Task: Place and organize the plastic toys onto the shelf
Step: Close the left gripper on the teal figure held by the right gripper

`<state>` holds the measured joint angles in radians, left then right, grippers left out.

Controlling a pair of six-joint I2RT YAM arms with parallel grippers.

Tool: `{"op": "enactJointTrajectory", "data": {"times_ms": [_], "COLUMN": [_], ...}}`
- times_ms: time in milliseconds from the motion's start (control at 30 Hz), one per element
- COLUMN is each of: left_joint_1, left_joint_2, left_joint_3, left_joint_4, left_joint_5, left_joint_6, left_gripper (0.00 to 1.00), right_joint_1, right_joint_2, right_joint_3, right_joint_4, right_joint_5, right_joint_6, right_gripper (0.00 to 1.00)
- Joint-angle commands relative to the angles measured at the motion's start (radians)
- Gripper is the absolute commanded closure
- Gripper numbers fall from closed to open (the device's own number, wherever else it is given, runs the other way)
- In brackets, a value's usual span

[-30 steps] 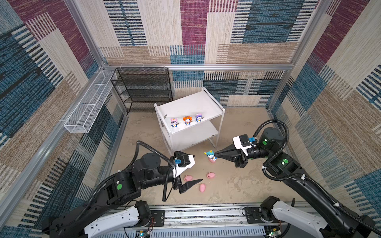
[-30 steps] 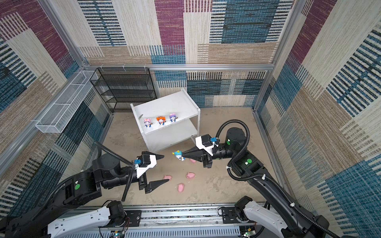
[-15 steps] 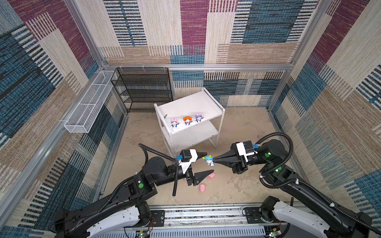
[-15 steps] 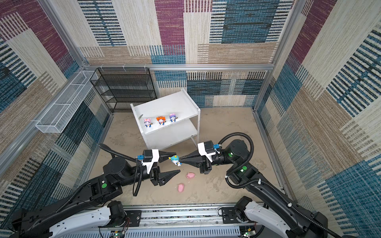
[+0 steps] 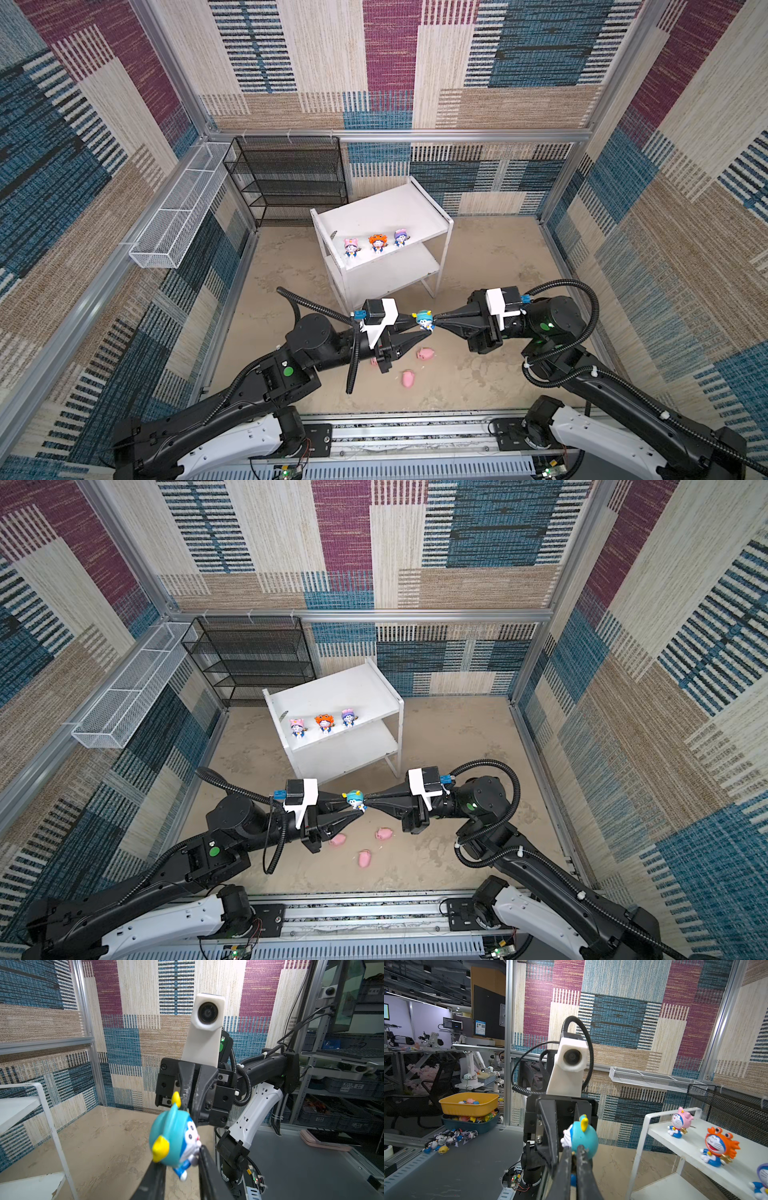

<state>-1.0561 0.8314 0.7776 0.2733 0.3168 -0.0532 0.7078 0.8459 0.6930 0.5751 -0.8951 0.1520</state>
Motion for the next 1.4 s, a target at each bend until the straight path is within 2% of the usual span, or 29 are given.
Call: {"op": "enactJointTrajectory", "data": {"times_ms": [0,100,200,300,1133,1367], "left_joint_1": [0.000,0.000,0.001,0.000,0.002,0.001], "left_joint_2": [0.002,-0.004,-0.015,-0.028,-0.033,-0.023], "left_joint_3": [0.021,0.031,0.037,0.042,0.077,0.089], "left_joint_4": [-0.016,-0.059,-0.109,-0.149,-0.244,-0.278], "left_joint_5": [0.007,0.007,-0.001,-0.009,-0.060,-0.087], "left_joint_6": [-0.001,0.010,0.022,0.030,0.073,0.090], "left_gripper": [0.79,0.81,0.82,0.82,0.82,0.81], "right_joint_1": [0.002,0.002,0.002,0.002,0.005,0.005], "right_joint_2": [-0.001,0.002,0.018,0.049,0.141,0.148], "right_joint_3": [0.020,0.065,0.123,0.182,0.306,0.315], "right_joint_4": [-0.052,-0.165,-0.289,-0.411,-0.640,-0.652], "right_joint_5": [0.021,0.011,-0.016,-0.017,-0.048,-0.052], "right_joint_6": [0.003,-0.044,-0.100,-0.151,-0.233,-0.237], "right_gripper": [0.88,0.75,0.58,0.50,0.53,0.55]}}
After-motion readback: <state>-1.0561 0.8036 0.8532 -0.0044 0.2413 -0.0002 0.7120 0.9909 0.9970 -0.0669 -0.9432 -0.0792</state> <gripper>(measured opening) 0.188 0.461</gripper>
